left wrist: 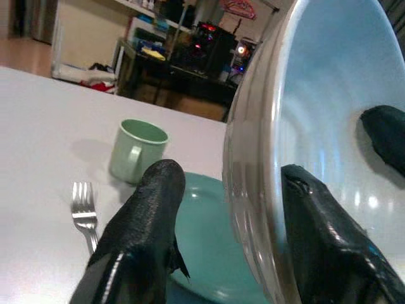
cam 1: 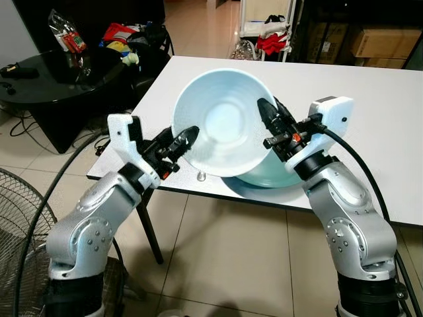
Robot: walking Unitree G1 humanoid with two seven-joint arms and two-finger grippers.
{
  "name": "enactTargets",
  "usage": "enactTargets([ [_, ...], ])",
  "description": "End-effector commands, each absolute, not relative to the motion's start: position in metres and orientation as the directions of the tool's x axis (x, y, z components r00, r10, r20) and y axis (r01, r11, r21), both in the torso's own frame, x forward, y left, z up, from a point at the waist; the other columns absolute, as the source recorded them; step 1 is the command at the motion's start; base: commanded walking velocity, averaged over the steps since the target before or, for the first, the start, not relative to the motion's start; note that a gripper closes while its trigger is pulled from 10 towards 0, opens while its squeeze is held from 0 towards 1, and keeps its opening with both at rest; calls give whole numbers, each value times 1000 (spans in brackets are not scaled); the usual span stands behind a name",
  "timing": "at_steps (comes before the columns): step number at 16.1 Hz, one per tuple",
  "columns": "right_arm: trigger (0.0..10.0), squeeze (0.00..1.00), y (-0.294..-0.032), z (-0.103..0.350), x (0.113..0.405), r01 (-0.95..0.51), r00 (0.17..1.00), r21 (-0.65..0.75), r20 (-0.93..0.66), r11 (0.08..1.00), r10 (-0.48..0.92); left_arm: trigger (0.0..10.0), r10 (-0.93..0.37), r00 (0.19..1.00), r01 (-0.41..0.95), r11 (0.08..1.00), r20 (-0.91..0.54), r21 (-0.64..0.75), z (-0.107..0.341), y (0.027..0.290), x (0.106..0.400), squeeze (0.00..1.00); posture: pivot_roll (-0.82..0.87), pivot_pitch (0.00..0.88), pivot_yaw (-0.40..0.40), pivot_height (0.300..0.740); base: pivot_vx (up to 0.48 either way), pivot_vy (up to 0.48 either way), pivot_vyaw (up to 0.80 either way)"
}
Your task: Setting the table
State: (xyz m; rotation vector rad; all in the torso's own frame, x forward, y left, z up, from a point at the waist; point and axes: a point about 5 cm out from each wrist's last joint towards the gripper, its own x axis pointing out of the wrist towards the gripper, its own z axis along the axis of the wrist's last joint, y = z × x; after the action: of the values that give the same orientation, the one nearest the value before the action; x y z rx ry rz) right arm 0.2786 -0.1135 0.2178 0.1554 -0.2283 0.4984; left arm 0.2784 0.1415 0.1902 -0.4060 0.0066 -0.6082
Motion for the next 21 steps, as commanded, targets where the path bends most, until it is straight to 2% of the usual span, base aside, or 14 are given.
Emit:
enactTargets([
  [1,10000,0,-109,232,278,-519,821,69,319,852,474,0,-535,840,530,771,92,-354,189,144,281,0,72,0,35,740,0,0,0],
  [5,10000,0,-109,233,278,-518,820,62,321,853,474,0,-522,849,521,803,81,-291,191,144,286,0,73,0,31,740,0,0,0],
  [9,10000,0,-108,233,278,-522,817,53,319,851,481,0,-538,838,539,794,87,-280,192,140,284,0,72,0,24,740,0,0,0],
  [19,10000,0,-107,232,278,-520,820,62,317,852,477,0,-476,872,489,842,113,-227,198,144,293,0,69,0,25,740,0,0,0],
  [20,10000,94,-108,231,278,-522,820,72,316,850,477,0,-467,876,483,848,120,-221,199,144,295,0,69,0,25,740,0,0,0],
  [21,10000,545,-108,231,278,-522,821,76,316,849,476,0,-464,877,480,849,122,-219,199,145,295,0,69,0,25,740,0,0,0],
])
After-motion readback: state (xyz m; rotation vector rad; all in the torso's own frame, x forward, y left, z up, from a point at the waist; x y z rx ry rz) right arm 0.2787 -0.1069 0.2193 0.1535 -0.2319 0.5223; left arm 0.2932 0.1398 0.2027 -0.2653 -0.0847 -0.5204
